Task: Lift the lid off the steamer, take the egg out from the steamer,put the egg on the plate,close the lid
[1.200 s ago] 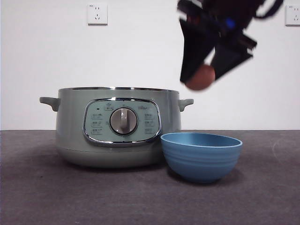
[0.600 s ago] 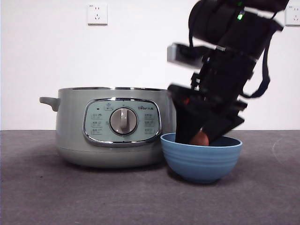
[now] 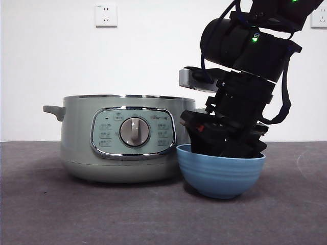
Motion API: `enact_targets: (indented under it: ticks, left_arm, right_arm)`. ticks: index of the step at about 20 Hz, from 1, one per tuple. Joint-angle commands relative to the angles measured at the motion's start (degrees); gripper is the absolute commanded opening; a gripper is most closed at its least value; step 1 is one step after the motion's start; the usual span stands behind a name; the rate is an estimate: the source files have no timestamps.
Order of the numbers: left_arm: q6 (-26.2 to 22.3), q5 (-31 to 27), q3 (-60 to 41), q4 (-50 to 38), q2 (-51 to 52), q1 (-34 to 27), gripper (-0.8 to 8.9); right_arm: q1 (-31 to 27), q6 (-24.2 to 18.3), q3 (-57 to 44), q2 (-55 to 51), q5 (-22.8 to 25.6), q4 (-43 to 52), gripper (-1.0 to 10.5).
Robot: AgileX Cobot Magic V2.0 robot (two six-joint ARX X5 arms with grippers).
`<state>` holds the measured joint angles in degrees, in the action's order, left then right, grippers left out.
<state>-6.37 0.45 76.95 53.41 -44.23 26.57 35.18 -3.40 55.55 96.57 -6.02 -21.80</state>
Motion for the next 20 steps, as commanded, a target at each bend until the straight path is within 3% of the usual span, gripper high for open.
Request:
enact_targets:
  ticks: [1, 7, 17, 20]
  left_arm:
    - [0.37, 0.07, 1.22, -2.60, 0.66, -0.02, -0.08]
    - [0.37, 2.58, 1.22, -2.91, -1.53, -0.02, -0.08]
    - [0.35, 6.43, 1.20, -16.76, -21.64, 0.11, -0.08]
    - [0.37, 8.74, 1.20, -21.35, -28.96, 0.13, -0.08]
  right_arm:
    - [0.20, 0.55, -0.48, 0.68, -0.07, 0.26, 4.1]
    - [0.26, 0.57, -0.20, -4.90, 0.02, -0.59, 4.1]
    - [0.11, 3.23, -0.09, -46.25, 3.74, -9.14, 4.1]
    - [0.13, 4.04, -0.09, -55.80, 7.69, -10.56, 4.1]
